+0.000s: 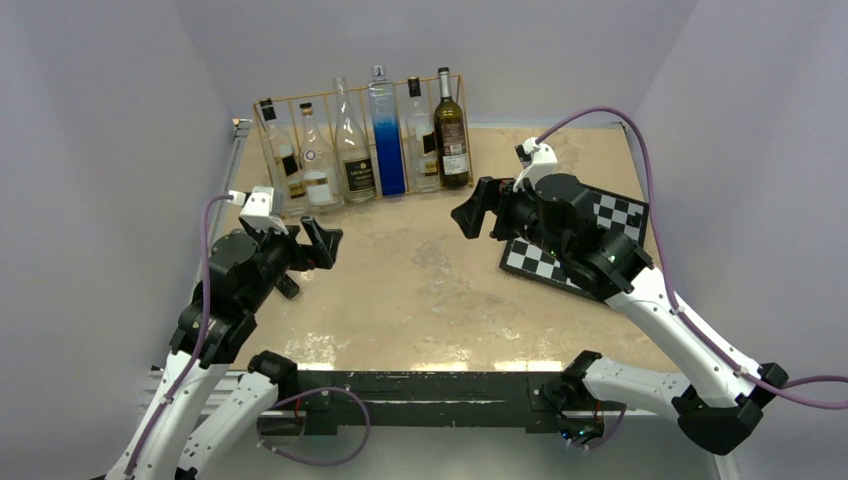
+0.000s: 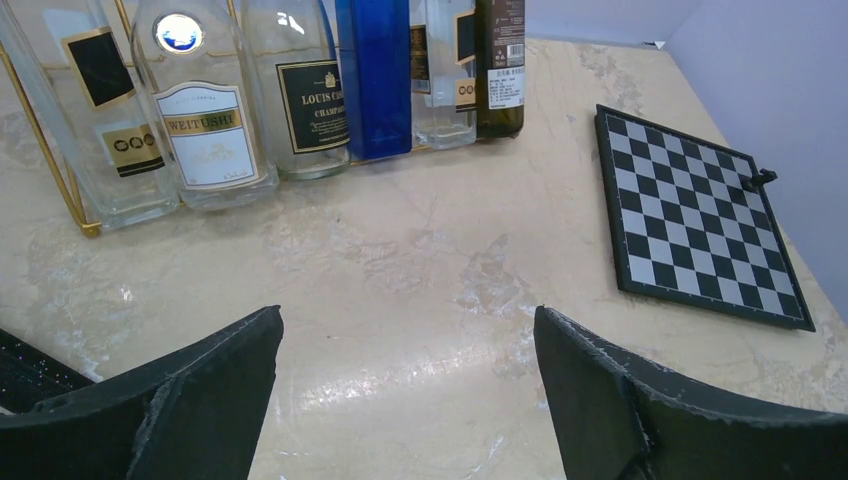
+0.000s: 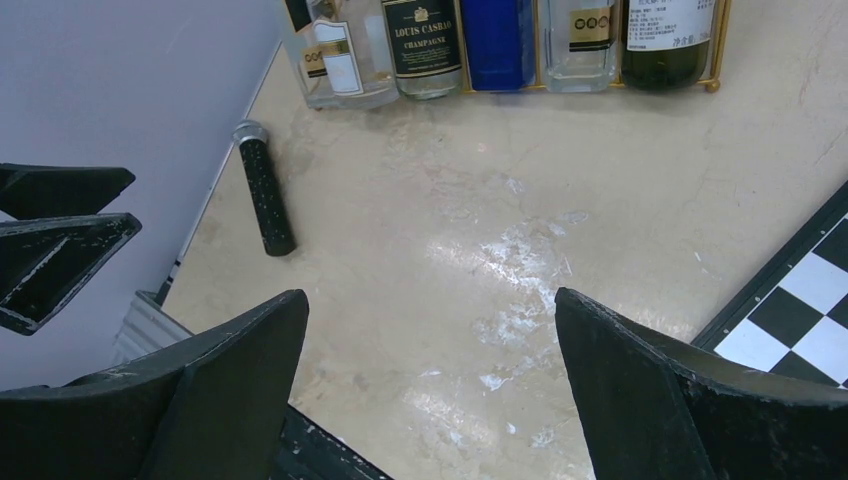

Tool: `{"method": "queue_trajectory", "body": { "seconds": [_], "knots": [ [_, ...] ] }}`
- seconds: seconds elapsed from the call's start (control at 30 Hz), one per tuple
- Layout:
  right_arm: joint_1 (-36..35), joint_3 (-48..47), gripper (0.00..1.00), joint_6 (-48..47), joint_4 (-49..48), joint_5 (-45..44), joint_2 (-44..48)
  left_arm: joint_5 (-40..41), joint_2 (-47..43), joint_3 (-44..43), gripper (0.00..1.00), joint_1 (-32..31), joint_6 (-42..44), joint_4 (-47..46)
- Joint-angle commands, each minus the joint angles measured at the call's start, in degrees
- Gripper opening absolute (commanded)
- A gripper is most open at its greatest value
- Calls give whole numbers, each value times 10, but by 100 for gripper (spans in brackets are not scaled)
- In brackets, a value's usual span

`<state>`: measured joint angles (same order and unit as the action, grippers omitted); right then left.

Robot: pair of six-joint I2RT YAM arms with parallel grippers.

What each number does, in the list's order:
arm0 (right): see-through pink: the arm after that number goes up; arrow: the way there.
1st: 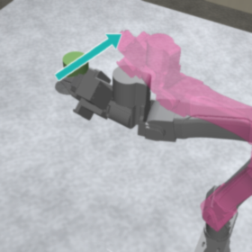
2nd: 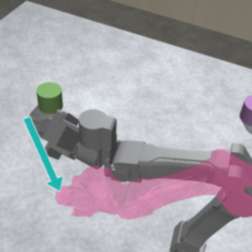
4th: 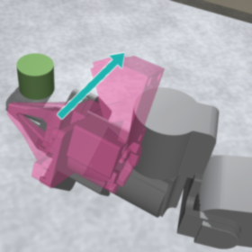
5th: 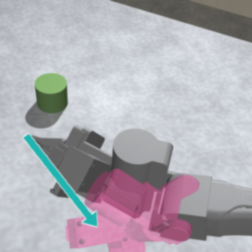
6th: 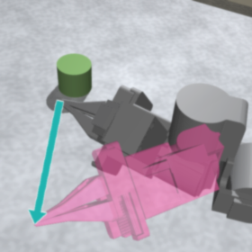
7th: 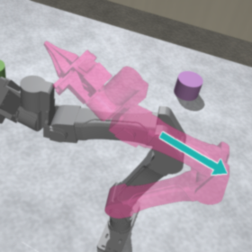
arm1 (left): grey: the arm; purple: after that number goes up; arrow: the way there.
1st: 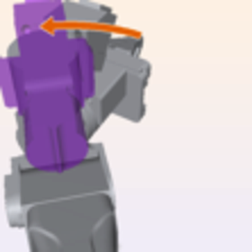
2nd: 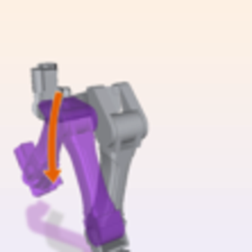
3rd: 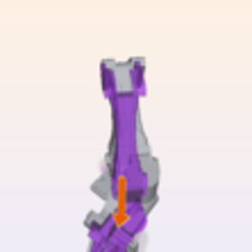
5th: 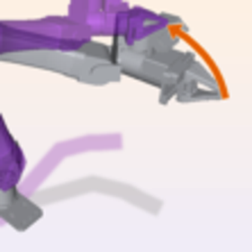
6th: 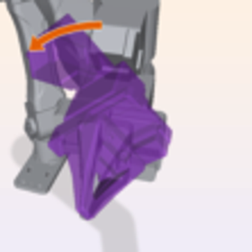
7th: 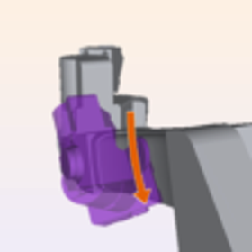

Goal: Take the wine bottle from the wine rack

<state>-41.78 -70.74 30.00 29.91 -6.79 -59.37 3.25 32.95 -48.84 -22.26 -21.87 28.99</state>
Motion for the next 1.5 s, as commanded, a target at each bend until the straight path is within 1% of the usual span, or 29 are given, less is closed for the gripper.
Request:
{"method": "queue_trajectory", "body": {
  "seconds": [0.0, 0.37, 0.47, 0.53, 0.6, 0.63, 0.67, 0.7, 0.8, 0.9, 0.97, 1.03, 1.17, 1.27, 1.47],
  "knots": [
    [-2, -6, 99, -5, -13, -20, 6, 1, -7, -5, 99, -2, 4, -6],
    [-2, -14, 99, -20, -31, -31, 7, 8, -14, -6, 99, -2, 5, -5],
    [-2, -24, 99, -63, -61, -46, 2, 17, -23, -5, 99, -2, 3, -4],
    [-2, -49, 99, -94, -63, -61, -12, 31, -29, -6, 99, -2, -2, -1],
    [-2, -71, 97, -161, -86, -76, -39, 40, -35, -8, 99, -2, -8, 1],
    [-1, -77, 97, -200, -111, -99, -55, 41, -38, -9, 99, -2, -10, 2],
    [1, -90, 97, -217, -127, -129, -79, 42, -44, -9, 99, -2, -12, 3],
    [8, -119, 96, -226, -119, -143, -106, 43, -49, -9, 99, -2, -14, 5],
    [41, -233, 91, -237, -98, -116, -201, 48, -63, -9, 99, -2, -16, 19],
    [74, -305, 84, -246, -117, -78, -275, 48, -76, -3, 99, -2, -10, 50],
    [93, -347, 78, -240, -136, -70, -329, 58, -86, 13, 99, -2, -7, 54],
    [113, -383, 76, -225, -168, -62, -390, 61, -91, 17, 99, -2, -5, 55],
    [141, -503, 75, -199, -169, -53, -514, 53, -87, 15, 98, -2, -5, 55],
    [159, -572, 75, -175, -168, -17, -587, 47, -82, 15, 98, -2, -4, 56],
    [184, -628, 75, -131, -205, 20, -686, 55, -88, 16, 98, -2, 0, 55]
  ]
}}
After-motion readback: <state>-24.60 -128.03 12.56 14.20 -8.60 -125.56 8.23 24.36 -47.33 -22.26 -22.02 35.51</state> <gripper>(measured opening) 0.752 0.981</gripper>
